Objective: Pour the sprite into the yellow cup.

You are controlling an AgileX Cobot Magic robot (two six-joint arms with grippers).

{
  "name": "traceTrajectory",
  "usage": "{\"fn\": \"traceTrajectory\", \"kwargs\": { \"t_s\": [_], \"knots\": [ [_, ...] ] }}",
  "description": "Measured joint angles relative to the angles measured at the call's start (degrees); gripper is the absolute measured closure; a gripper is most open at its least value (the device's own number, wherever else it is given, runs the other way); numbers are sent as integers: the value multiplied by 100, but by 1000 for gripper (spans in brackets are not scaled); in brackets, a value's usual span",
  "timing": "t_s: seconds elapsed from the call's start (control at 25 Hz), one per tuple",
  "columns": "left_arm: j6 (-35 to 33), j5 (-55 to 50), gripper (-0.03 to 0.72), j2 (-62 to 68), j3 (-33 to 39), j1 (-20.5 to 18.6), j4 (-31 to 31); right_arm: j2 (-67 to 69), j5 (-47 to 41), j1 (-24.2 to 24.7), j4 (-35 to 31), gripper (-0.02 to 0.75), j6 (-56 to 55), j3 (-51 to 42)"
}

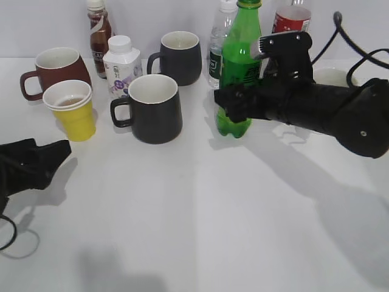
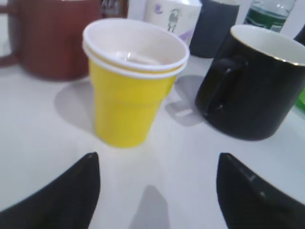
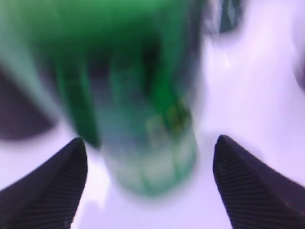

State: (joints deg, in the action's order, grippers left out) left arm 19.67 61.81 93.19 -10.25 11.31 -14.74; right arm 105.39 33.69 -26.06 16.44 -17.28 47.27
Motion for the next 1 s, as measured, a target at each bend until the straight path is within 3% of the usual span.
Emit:
{"fn": "traceTrajectory", "kwargs": {
  "t_s": [0.24, 0.52, 0.72, 1.0],
  "knots": [
    [614, -1499, 108, -1019, -34, 0, -30, -363, -973, 0, 140, 125, -339, -242],
    [710, -4639, 108, -1939, -769, 32, -108, -936, -1767, 0, 970, 143, -1345, -412],
    [710, -7433, 108, -2417, -1597, 370, 396, -1367, -2503, 0, 1838, 142, -2358, -418],
    [469, -11368, 109, -2894, -2605, 1038, 597, -2005, -4055, -132, 1965, 144, -2479, -422]
  ]
}}
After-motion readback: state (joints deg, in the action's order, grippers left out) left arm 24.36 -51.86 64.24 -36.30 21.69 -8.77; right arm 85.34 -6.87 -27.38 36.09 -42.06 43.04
